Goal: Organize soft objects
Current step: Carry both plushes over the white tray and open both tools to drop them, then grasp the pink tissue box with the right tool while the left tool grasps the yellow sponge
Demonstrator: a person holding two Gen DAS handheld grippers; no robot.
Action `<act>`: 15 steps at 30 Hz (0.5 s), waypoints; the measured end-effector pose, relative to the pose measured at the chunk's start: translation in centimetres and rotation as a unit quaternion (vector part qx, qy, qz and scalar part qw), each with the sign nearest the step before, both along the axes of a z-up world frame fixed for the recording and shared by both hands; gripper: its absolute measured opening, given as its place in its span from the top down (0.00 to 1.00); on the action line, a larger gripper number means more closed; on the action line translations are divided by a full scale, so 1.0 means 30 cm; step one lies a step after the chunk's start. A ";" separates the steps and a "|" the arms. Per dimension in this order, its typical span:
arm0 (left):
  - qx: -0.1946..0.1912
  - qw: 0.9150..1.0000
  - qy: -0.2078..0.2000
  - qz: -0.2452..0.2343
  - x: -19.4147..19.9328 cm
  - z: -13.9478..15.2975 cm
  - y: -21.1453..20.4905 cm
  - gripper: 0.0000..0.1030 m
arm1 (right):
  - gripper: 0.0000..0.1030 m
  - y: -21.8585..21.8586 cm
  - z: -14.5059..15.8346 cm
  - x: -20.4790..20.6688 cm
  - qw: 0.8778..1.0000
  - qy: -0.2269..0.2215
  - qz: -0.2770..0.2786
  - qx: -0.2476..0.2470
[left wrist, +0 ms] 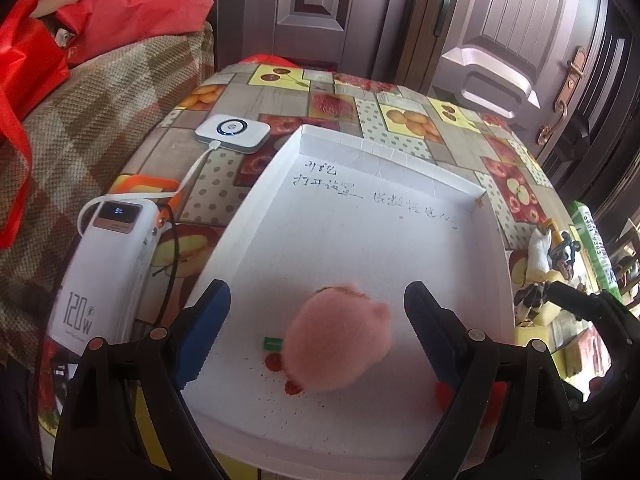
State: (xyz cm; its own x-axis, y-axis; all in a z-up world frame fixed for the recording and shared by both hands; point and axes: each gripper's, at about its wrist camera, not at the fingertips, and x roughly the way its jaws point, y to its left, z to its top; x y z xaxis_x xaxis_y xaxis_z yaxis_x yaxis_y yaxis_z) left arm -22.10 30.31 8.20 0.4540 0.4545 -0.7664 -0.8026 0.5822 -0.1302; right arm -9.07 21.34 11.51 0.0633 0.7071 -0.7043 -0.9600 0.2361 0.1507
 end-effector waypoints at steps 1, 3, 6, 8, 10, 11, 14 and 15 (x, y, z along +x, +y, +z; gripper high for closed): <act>0.000 1.000 -0.002 0.002 -0.007 0.005 -0.003 0.13 | 0.00 -0.008 0.007 -0.002 1.000 -0.003 0.000 0.003; 0.000 1.000 -0.009 0.008 -0.024 0.020 -0.013 0.13 | 0.00 -0.033 0.027 -0.003 1.000 -0.010 -0.004 0.012; 0.004 1.000 -0.020 0.004 -0.034 0.043 -0.041 0.13 | 0.00 -0.074 0.054 0.008 1.000 -0.014 -0.015 0.022; 0.007 1.000 -0.023 -0.004 -0.032 0.057 -0.062 0.13 | 0.00 -0.104 0.072 0.020 0.999 -0.013 -0.028 0.027; 0.009 1.000 -0.026 -0.015 -0.027 0.073 -0.089 0.13 | 0.00 -0.137 0.093 0.032 0.998 -0.013 -0.044 0.036; 0.010 0.999 -0.027 -0.017 -0.025 0.079 -0.097 0.13 | 0.00 -0.155 0.102 0.040 0.998 -0.014 -0.051 0.040; 0.016 0.999 -0.032 -0.024 -0.026 0.106 -0.128 0.13 | 0.00 -0.214 0.130 0.065 0.996 -0.014 -0.074 0.053; 0.019 0.999 -0.033 -0.026 -0.028 0.116 -0.138 0.13 | 0.00 -0.239 0.138 0.077 0.995 -0.012 -0.084 0.058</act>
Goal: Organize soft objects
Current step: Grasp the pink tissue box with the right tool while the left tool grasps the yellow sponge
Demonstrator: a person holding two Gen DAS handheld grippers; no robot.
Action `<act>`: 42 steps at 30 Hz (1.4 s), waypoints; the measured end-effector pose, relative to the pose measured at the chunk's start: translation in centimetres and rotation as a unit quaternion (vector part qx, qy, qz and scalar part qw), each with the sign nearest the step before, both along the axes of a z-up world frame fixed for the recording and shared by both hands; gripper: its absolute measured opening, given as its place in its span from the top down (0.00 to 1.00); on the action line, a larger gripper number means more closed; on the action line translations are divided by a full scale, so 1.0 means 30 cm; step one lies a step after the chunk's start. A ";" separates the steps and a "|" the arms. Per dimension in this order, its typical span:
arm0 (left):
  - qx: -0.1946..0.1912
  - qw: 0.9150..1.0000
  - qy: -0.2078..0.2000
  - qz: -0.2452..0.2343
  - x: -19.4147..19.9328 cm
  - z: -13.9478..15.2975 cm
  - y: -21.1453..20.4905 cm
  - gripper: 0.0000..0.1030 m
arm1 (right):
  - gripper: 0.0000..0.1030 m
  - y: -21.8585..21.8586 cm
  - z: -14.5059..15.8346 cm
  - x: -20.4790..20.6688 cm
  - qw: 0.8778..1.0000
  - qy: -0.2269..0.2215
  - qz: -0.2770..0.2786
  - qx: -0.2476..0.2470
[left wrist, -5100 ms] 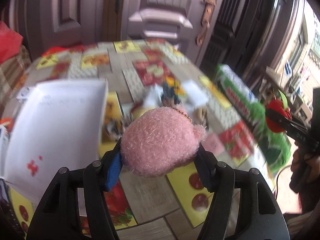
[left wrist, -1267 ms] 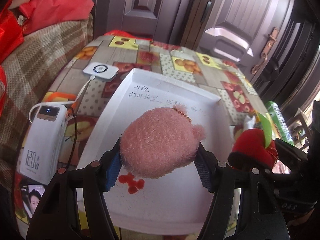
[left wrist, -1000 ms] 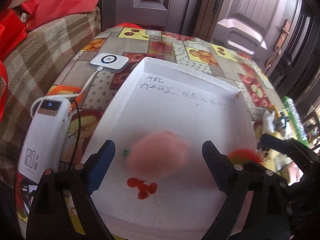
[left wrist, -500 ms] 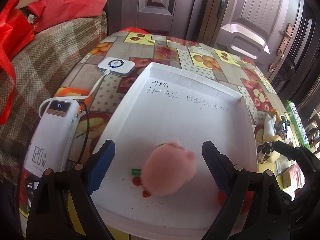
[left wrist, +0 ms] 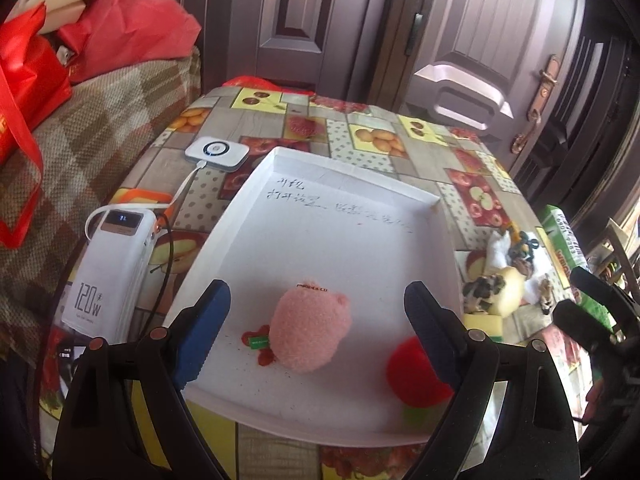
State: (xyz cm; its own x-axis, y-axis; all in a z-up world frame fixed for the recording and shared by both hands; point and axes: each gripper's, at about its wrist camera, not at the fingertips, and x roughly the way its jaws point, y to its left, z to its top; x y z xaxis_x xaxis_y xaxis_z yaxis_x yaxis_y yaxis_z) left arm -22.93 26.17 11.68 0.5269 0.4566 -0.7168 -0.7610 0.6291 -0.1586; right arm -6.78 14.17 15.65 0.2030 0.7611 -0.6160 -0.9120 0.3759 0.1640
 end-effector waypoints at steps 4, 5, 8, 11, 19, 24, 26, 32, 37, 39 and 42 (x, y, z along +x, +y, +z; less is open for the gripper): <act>0.011 1.000 -0.005 -0.008 -0.011 0.037 -0.045 0.13 | 0.00 -0.086 0.015 0.038 0.999 0.009 -0.034 0.012; 0.013 1.000 -0.006 -0.009 -0.014 0.045 -0.058 0.13 | 0.00 -0.106 0.016 0.048 0.999 0.010 -0.042 0.014; 0.015 1.000 -0.009 -0.013 -0.023 0.058 -0.085 0.13 | 0.00 -0.178 0.016 0.093 0.997 0.010 -0.076 0.016; 0.013 1.000 -0.017 -0.017 -0.030 0.065 -0.114 0.13 | 0.00 -0.269 0.008 0.171 0.991 0.005 -0.131 0.011; -0.004 0.997 -0.003 -0.071 0.055 0.024 -0.224 0.13 | 0.00 -0.547 -0.114 0.382 0.970 0.036 -0.240 -0.005; -0.012 0.995 0.011 -0.100 0.136 -0.003 -0.299 0.13 | 0.00 -0.543 -0.204 0.398 0.976 0.055 -0.203 -0.052; -0.015 0.994 0.021 -0.107 0.169 -0.018 -0.327 0.13 | 0.00 -0.493 -0.239 0.375 0.983 0.044 -0.164 -0.072; -0.021 0.992 0.045 -0.116 0.261 -0.047 -0.375 0.13 | 0.00 -0.331 -0.346 0.347 0.988 -0.001 -0.091 -0.125; -0.010 0.988 0.059 -0.144 0.406 -0.055 -0.401 0.13 | 0.30 -0.356 -0.392 0.382 0.988 0.026 -0.063 -0.136; -0.003 0.985 0.067 -0.160 0.489 -0.069 -0.407 0.13 | 0.30 -0.399 -0.391 0.394 0.989 0.024 -0.056 -0.136; 0.017 0.978 0.100 -0.181 0.634 -0.112 -0.418 0.13 | 0.30 -0.480 -0.384 0.429 0.989 0.036 -0.062 -0.129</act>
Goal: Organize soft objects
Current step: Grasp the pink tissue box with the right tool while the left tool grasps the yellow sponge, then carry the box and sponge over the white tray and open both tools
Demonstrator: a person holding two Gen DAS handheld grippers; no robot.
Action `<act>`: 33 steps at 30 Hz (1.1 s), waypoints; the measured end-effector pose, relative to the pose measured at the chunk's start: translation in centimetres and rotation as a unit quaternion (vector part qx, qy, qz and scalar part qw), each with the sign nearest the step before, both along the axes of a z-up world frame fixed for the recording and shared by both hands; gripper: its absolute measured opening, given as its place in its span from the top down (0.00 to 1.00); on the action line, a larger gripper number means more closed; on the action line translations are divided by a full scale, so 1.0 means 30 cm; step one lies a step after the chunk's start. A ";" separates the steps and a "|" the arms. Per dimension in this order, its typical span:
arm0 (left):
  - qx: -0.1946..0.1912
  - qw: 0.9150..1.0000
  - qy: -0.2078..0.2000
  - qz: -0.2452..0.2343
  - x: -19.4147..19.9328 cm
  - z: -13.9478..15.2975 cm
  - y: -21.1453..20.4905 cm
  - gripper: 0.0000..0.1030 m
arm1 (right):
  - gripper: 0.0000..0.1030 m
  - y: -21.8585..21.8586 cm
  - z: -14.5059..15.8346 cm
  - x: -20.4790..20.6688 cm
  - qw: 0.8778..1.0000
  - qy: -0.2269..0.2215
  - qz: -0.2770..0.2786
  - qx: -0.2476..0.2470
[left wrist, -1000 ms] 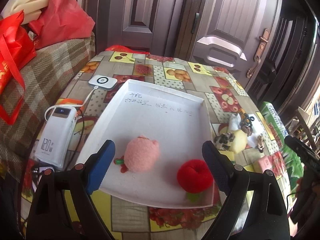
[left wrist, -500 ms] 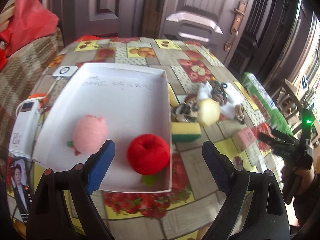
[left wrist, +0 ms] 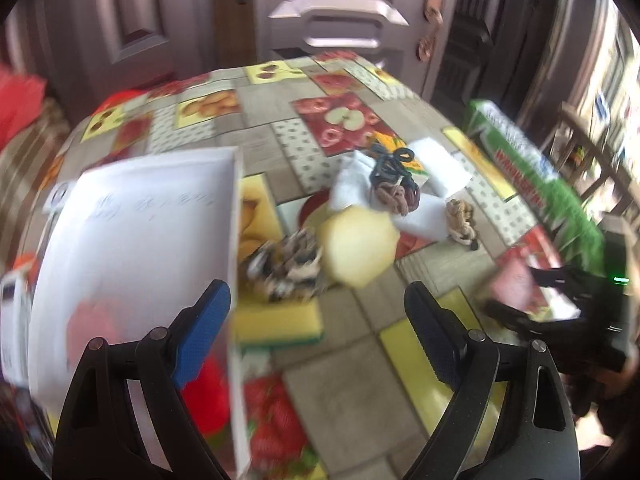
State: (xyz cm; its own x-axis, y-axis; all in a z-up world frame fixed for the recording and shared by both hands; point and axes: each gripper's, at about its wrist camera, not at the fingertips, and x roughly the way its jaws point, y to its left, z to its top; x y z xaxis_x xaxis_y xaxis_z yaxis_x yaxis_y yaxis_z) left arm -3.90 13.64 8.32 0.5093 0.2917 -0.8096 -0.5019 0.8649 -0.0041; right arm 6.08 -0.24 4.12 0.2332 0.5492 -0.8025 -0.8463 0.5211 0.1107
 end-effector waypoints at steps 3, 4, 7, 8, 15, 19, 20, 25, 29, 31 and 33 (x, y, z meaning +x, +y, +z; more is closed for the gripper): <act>0.035 0.998 0.046 -0.028 0.134 -0.065 -0.024 0.13 | 0.30 -0.081 0.017 0.056 0.999 0.035 -0.027 0.022; 0.049 0.996 0.061 -0.038 0.173 -0.090 -0.038 0.13 | 0.30 -0.094 0.020 0.068 0.998 0.041 -0.032 0.027; 0.099 0.989 0.099 -0.051 0.256 -0.153 -0.061 0.13 | 0.30 -0.126 0.042 0.109 0.996 0.055 -0.047 0.046; 0.112 0.986 0.109 -0.051 0.275 -0.167 -0.061 0.13 | 0.30 -0.136 0.049 0.118 0.996 0.059 -0.050 0.051; 0.101 0.984 0.127 -0.070 0.319 -0.208 -0.021 0.47 | 0.30 -0.120 0.075 0.158 0.992 0.082 -0.062 0.078; 0.064 0.991 0.095 -0.069 0.287 -0.174 -0.023 0.49 | 0.30 -0.103 0.102 0.161 0.991 0.083 -0.063 0.089; 0.056 0.993 0.084 -0.068 0.277 -0.160 -0.026 0.49 | 0.30 -0.102 0.113 0.158 0.990 0.081 -0.063 0.092; 0.021 0.998 0.022 -0.061 0.215 -0.049 -0.052 0.49 | 0.30 -0.110 0.186 0.134 0.989 0.068 -0.060 0.115; 0.008 0.998 -0.025 -0.058 0.167 0.058 -0.078 0.49 | 0.30 -0.130 0.260 0.108 0.986 0.052 -0.059 0.144; 0.012 0.997 -0.045 -0.057 0.140 0.110 -0.096 0.49 | 0.30 -0.143 0.306 0.093 0.984 0.042 -0.060 0.163; 0.016 0.996 -0.064 -0.055 0.113 0.157 -0.113 0.49 | 0.30 -0.154 0.346 0.083 0.982 0.032 -0.062 0.178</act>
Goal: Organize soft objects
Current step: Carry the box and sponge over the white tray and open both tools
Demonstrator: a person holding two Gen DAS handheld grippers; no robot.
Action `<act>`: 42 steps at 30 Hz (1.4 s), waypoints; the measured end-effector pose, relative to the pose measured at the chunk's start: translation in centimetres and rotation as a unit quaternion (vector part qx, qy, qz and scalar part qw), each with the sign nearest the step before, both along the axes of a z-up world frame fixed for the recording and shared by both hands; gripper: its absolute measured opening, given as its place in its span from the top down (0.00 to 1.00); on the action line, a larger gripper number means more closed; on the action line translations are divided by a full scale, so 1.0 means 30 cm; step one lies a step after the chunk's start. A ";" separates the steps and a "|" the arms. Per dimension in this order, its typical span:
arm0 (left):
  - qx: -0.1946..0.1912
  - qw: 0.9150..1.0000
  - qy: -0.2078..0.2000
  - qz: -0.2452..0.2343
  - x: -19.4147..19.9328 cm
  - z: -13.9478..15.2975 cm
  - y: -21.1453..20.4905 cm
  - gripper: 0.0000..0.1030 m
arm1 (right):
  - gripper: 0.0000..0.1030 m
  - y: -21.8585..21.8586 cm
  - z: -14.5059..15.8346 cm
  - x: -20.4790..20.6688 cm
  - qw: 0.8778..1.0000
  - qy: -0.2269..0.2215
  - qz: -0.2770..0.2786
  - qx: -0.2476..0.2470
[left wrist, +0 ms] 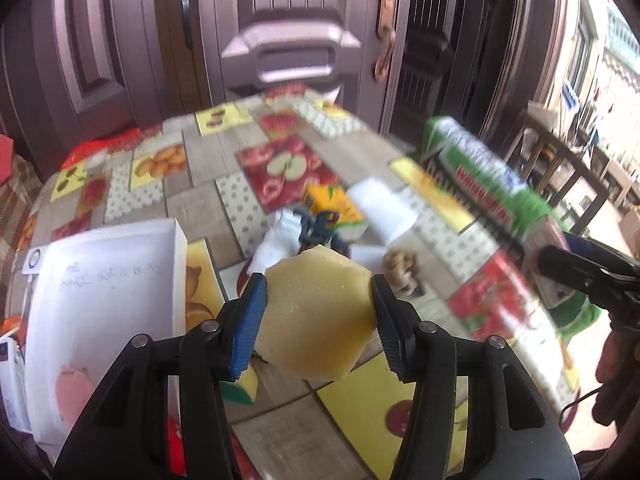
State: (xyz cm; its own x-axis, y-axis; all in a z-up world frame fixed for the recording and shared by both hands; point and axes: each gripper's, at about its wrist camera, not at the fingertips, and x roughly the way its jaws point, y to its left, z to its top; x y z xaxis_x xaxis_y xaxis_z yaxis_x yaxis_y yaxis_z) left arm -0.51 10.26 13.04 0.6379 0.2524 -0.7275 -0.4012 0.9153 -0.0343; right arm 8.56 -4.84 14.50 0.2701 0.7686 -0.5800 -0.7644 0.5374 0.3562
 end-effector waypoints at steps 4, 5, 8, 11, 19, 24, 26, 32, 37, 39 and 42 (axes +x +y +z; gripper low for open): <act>0.009 0.999 -0.043 0.010 -0.075 0.100 -0.025 0.49 | 0.30 -0.029 0.099 -0.029 0.999 -0.032 -0.010 0.034; 0.011 0.999 -0.052 0.013 -0.095 0.120 -0.027 0.49 | 0.30 -0.035 0.119 -0.035 0.998 -0.041 -0.012 0.040; 0.019 0.996 -0.079 0.025 -0.164 0.176 -0.026 0.49 | 0.30 -0.046 0.186 -0.051 0.996 -0.064 -0.018 0.059; 0.026 0.994 -0.099 0.040 -0.238 0.215 -0.012 0.49 | 0.30 -0.042 0.240 -0.065 0.994 -0.081 -0.023 0.070; 0.023 0.988 -0.134 0.080 -0.421 0.256 0.051 0.49 | 0.30 -0.006 0.314 -0.143 0.991 -0.103 -0.018 0.087; 0.020 0.985 -0.145 0.088 -0.502 0.266 0.079 0.49 | 0.30 0.023 0.351 -0.202 0.989 -0.114 -0.012 0.095; 0.019 0.984 -0.150 0.090 -0.530 0.272 0.091 0.49 | 0.30 0.034 0.374 -0.228 0.987 -0.120 -0.010 0.102; 0.025 0.982 -0.158 0.095 -0.600 0.292 0.127 0.49 | 0.29 0.069 0.407 -0.293 0.985 -0.129 -0.005 0.116; 0.030 0.981 -0.163 0.098 -0.643 0.304 0.149 0.49 | 0.29 0.102 0.414 -0.335 0.984 -0.132 0.000 0.120; 0.031 0.981 -0.164 0.100 -0.656 0.307 0.156 0.49 | 0.29 0.109 0.418 -0.346 0.984 -0.133 0.001 0.121; 0.032 0.980 -0.166 0.103 -0.678 0.311 0.166 0.49 | 0.29 0.126 0.424 -0.360 0.983 -0.134 0.004 0.123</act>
